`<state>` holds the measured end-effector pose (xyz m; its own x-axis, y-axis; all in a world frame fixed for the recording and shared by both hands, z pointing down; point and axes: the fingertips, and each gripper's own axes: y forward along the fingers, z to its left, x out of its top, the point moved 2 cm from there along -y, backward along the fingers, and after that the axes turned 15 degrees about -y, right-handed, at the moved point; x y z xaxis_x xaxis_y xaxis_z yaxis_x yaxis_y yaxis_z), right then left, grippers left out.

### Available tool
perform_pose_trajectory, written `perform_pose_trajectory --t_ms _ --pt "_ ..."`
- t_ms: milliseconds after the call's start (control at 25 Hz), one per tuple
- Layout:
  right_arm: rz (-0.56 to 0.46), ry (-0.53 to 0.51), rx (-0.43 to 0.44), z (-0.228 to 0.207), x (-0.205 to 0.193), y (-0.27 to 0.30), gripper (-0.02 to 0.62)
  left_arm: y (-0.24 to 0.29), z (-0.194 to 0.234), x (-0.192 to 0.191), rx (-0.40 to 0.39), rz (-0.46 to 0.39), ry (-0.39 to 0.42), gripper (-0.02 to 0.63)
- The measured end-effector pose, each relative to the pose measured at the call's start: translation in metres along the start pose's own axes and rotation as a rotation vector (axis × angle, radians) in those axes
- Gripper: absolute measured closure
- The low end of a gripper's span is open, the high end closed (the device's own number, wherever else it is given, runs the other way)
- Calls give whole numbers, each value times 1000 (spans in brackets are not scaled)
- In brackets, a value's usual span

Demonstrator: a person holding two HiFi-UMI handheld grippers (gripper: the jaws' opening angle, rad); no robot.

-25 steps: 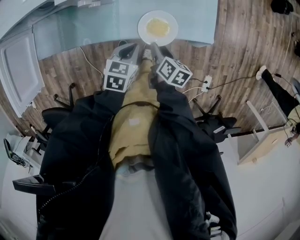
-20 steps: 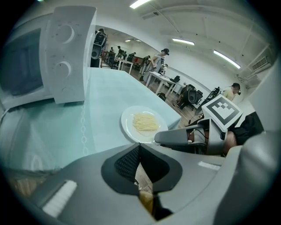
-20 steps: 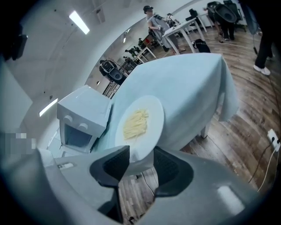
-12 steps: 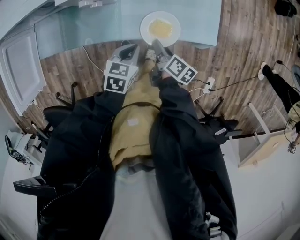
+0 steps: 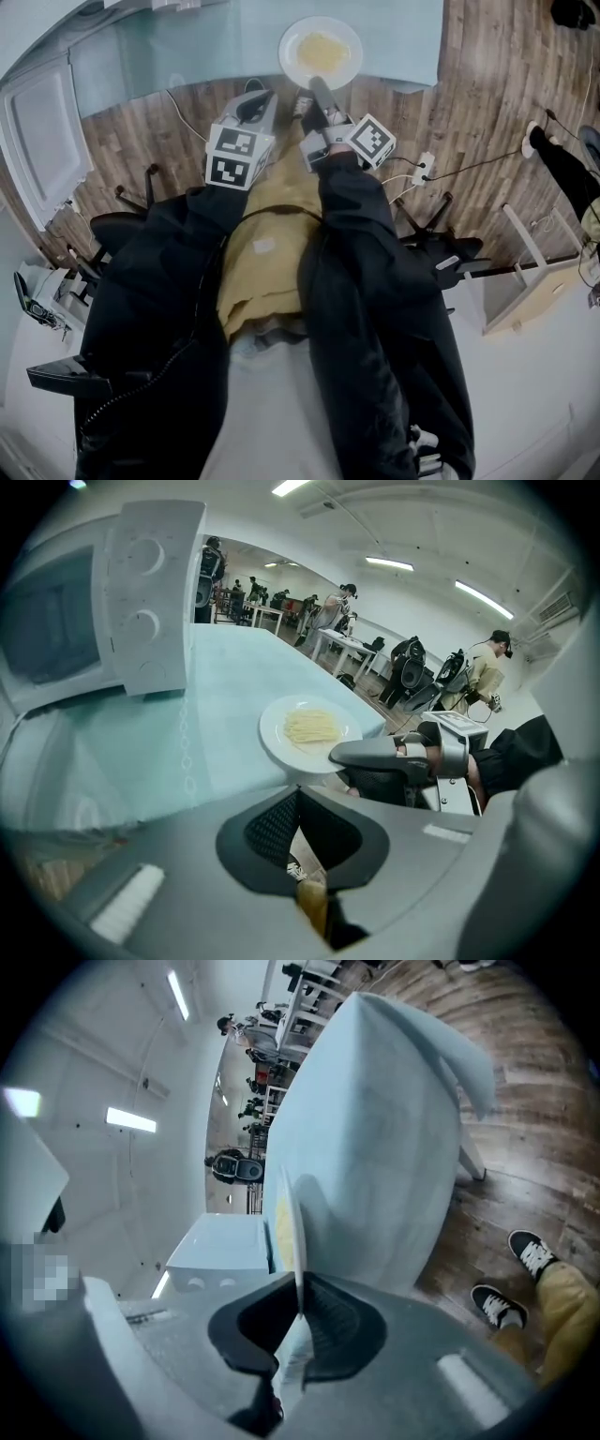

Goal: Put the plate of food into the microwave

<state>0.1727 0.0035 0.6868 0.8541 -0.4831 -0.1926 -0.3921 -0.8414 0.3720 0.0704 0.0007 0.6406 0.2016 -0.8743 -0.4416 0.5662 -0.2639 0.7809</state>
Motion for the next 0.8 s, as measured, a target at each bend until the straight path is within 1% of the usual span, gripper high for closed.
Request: perform_pose_trajectory --t_ms 160,360,560,800 --pt "-12 -8 42 0 -2 -6 586 -2 3 -3 6 -7 6 611" --pt "-14 21 88 5 -2 -19 586 -7 2 1 5 -27 -2 611" --pt "36 -10 116 16 -10 -18 584 -17 11 2 23 -55 -24 611" --pt "114 -49 157 41 -28 -1 584 -37 31 2 64 -99 -77 611"
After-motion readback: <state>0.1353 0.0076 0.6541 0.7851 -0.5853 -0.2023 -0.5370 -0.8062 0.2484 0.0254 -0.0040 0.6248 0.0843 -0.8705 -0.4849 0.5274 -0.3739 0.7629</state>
